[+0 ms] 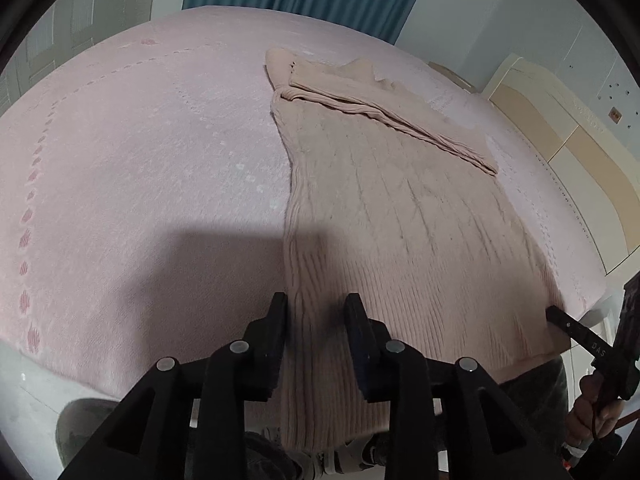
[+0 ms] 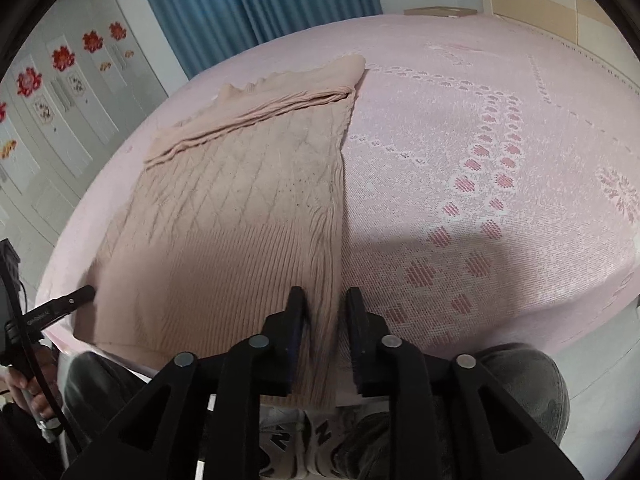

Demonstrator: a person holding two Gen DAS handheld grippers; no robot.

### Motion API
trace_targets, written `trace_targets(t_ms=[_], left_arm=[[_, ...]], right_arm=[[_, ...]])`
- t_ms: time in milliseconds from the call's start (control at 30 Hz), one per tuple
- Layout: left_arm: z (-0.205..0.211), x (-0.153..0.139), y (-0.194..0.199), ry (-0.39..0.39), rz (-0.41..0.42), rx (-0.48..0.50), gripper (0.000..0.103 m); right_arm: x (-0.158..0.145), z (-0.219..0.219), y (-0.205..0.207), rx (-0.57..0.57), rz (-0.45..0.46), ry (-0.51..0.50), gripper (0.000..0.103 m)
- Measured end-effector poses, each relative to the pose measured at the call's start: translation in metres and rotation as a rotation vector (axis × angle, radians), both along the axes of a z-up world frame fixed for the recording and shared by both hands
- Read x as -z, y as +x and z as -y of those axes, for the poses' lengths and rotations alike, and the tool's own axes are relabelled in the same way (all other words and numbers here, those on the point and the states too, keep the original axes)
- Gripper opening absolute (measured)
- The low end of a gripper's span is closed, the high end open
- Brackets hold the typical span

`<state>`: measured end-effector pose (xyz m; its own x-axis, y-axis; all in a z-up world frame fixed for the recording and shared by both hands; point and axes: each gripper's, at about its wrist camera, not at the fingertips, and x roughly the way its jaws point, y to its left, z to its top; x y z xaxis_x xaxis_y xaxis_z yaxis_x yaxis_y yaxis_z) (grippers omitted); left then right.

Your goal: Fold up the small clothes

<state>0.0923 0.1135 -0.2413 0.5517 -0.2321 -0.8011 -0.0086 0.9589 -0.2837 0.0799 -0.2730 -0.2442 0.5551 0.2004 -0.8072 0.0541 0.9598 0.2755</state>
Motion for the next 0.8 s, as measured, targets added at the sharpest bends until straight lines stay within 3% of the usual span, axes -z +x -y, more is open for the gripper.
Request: trace_targets(t_ms=[233, 467, 667, 800], left_arm=[[0.003, -0.002, 0.02, -0.026, -0.032, 0.016, 0.028], [-0.004, 0.001, -0.008, -0.095, -0.024, 0.016, 0.026], [-0.005, 0.002, -0.03, -0.106, -0.018, 0.023, 0.026], [-0.011, 0.003, -0.035, -0.154, -0.035, 0.032, 0.026]], right_arm=[[-0.004, -0.002, 0.022, -0.018, -0.049, 0.002, 0.024], [-0.001, -0.002, 0.013, -0.026, -0.058, 0.012, 0.024], [-0.003, -0.006, -0.004, -0.023, -0.044, -0.026, 0.024], [-0.004, -0.009, -0.013, -0.053, -0.035, -0.062, 0.024]])
